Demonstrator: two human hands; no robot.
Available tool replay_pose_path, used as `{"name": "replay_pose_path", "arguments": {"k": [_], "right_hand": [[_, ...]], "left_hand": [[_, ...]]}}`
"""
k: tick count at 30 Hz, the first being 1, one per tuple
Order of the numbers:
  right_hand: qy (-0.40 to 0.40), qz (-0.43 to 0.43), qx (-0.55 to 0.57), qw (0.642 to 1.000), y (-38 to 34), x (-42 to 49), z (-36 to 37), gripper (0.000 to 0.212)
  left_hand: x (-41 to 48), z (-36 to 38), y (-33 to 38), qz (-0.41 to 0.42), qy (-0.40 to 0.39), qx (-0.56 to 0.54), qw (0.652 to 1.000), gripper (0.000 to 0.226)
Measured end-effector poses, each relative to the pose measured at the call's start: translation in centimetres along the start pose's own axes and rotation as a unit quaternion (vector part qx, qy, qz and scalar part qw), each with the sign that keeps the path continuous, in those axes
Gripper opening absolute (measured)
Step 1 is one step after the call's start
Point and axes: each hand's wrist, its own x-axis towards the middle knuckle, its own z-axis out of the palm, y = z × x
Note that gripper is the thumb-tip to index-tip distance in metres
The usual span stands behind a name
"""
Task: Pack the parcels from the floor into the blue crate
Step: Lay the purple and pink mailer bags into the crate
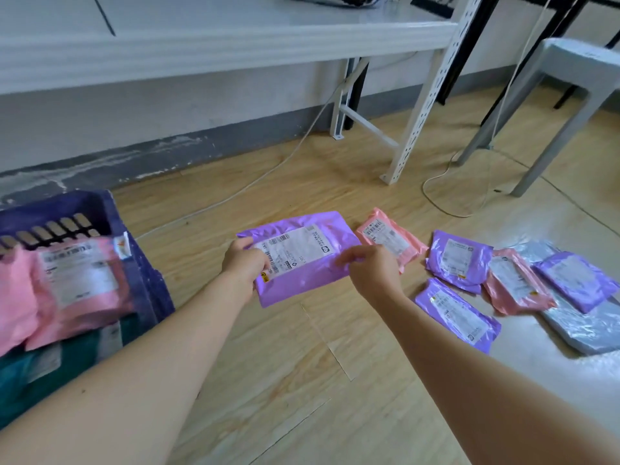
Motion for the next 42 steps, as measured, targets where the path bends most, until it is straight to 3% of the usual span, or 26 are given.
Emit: {"name": "replay_pose_path", "arguments": {"k": [6,11,21,28,31,34,38,42], "right_hand": [[0.018,-0.01,0.015,1.0,-5.8,-1.9,-1.0,0.021],[-0.059,-0.009,0.045,0.997,-11.2,-3.4,0.1,0.02],[-0.105,-0.065,0.019,0.992,-21.3,-9.7,8.0,0.03],[-0.184,-0.137,0.001,0.973,-26.1,-14.8,14.3,0.041],[-0.235,-0.175,0.0,0.956,-27.8,-17.0,17.4,0.041],[-0.278,-0.207,-0.002,0.938,-29.0,-18.9,20.2,0.042],[-0.341,-0.205,-0.034,0.917,-29.5,-21.2,23.8,0.043],[-0.382,-0.227,-0.063,0.894,-29.5,-23.1,26.1,0.039]], "left_hand": [[-2.3,-5.8,3.2,0.101,0.049,0.035,0.993,0.066],[-4.3,-12.4,6.3,0.145,0.031,0.052,0.988,0.068],[-8.4,-24.7,7.7,0.175,0.194,0.11,0.959,0.054],[-9.3,-35.8,5.2,0.132,0.258,0.106,0.951,0.023],[-9.6,-40.8,3.3,0.077,0.315,0.14,0.936,0.01],[-10.2,-44.6,1.5,0.016,0.349,0.183,0.919,0.023],[-11.0,-48.2,-0.8,-0.042,0.347,0.188,0.918,0.027],[-11.5,-50.1,-2.7,-0.072,0.339,0.26,0.901,0.029]]}}
